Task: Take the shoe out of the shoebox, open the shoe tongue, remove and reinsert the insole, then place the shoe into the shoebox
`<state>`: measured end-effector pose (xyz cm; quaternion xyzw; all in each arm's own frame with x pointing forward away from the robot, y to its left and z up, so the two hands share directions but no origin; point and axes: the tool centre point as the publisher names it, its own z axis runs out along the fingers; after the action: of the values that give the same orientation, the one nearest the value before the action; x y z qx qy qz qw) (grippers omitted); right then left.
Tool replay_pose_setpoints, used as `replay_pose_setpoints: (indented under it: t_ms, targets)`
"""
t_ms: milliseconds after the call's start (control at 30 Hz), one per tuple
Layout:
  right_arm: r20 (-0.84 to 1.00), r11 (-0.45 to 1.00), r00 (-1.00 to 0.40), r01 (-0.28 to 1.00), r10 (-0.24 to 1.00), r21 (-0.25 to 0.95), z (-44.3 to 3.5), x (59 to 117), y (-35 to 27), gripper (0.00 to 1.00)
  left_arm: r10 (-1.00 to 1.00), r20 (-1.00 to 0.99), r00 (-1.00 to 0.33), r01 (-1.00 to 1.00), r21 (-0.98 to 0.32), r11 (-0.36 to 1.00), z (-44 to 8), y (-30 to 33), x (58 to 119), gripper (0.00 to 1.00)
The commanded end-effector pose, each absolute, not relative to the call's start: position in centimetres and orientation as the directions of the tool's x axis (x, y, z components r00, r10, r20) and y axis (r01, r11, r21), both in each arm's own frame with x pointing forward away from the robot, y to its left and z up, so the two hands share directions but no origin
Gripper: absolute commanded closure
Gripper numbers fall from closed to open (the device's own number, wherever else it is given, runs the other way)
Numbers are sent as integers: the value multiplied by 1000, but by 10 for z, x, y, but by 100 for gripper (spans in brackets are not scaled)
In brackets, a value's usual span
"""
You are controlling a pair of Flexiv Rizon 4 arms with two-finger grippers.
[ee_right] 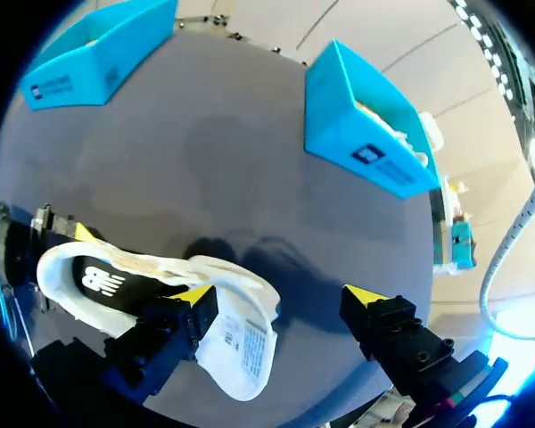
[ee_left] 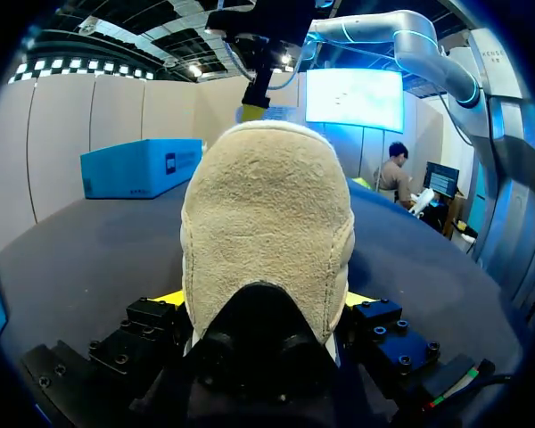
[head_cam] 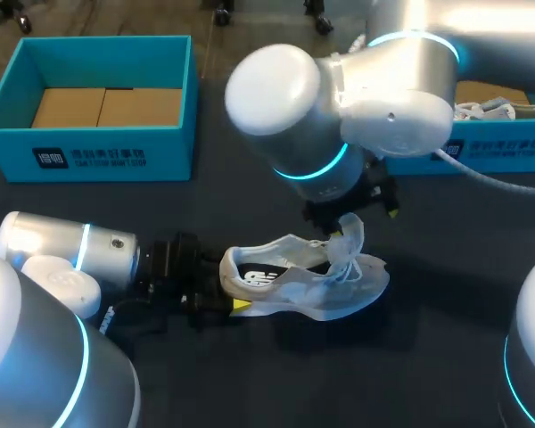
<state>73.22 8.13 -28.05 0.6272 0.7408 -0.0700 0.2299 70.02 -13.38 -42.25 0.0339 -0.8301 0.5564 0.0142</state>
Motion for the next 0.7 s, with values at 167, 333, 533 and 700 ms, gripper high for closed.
replay_pose_setpoints:
  t_ms: [167,333,533,700]
  targets:
    - [-504,336,-196,920,841,202,-248,746,125,2,-43,61,-997,-73,-922,380,-424,-133,699,100]
    - [-520,430,-271,878,810,213,-231,753,150,0,-43,61,-997,-73,-922,380,-424,-133,699,100]
    - [-516,565,-401,798,757,209,-224,759,174,0,-43,61,-997,-73,-922,380,-424,-133,699,100]
    - [-517,686,-522,702,678,190,-223,761,190,0,-43,61,-997,-73,-922,380,-424,-133,699,100]
